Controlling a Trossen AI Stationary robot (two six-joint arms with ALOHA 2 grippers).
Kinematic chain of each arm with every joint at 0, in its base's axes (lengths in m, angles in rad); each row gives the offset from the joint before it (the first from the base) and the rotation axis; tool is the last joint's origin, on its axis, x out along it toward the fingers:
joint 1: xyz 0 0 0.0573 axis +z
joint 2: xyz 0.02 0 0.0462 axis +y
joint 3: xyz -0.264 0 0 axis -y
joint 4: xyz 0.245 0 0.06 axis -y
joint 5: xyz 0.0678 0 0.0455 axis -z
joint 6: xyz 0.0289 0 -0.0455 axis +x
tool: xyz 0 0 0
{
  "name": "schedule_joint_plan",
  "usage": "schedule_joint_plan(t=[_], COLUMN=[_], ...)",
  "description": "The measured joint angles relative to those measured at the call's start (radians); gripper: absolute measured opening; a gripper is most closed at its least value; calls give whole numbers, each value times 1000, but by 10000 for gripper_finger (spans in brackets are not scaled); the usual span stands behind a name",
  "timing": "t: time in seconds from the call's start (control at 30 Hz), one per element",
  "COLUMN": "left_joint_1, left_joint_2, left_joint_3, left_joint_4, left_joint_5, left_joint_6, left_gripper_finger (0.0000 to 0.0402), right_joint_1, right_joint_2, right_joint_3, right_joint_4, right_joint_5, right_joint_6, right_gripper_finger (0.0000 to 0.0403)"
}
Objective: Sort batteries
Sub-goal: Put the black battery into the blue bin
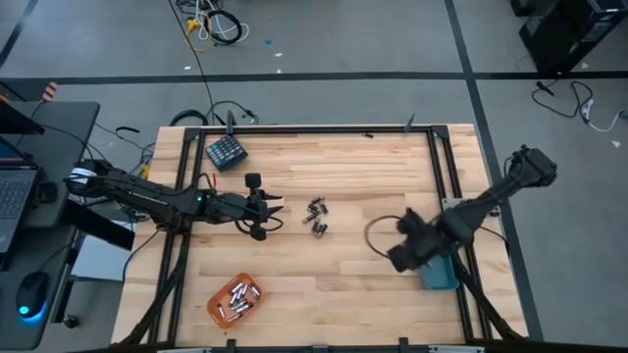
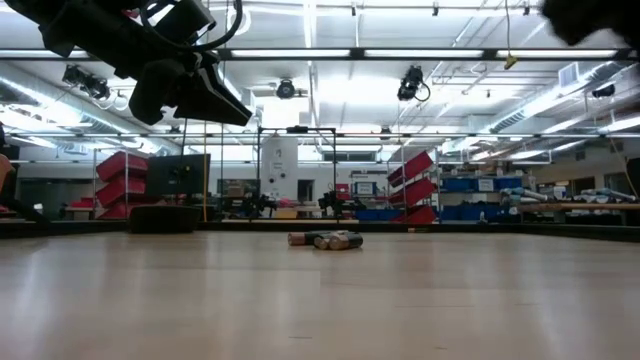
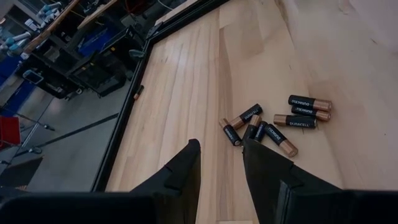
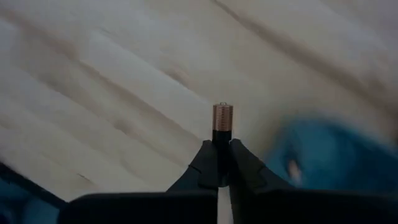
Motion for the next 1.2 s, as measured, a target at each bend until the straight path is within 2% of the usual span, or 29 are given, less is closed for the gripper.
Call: schedule_joint_plan(t=[0.17, 0.3, 0.5, 0.63, 0.7, 0.87, 0.97, 1.07, 1.2], left_joint_1=[0, 0, 0, 0, 0, 0, 0, 0, 0], left_joint_2=[0, 0, 0, 0, 0, 0, 0, 0, 0], left_joint_3=[0, 0, 0, 0, 0, 0, 0, 0, 0], left_joint_4=[0, 2, 17, 15, 15, 15, 16, 21, 39], left_joint_5=[0, 0, 0, 0, 0, 0, 0, 0, 2], left_joint_6=[0, 4, 10, 5, 4, 3, 1, 1, 1], left_gripper_finger=[119, 119, 119, 119, 119, 119, 119, 119, 119], right_joint_1=[150, 220, 252, 250, 247, 209, 143, 41, -114], right_joint_2=[-7, 10, 20, 20, 20, 21, 40, 79, 164], right_joint_3=[0, 0, 0, 0, 0, 0, 1, 1, 1], right_joint_4=[-131, -139, -139, -162, -159, -85, 7, 147, 398], right_joint_5=[-159, -172, -173, -165, -104, 238, 403, 444, 429], right_joint_6=[345, 504, 579, 585, 574, 459, 289, 29, -402], right_gripper_finger=[5, 28, 95, 110, 110, 105, 103, 102, 102])
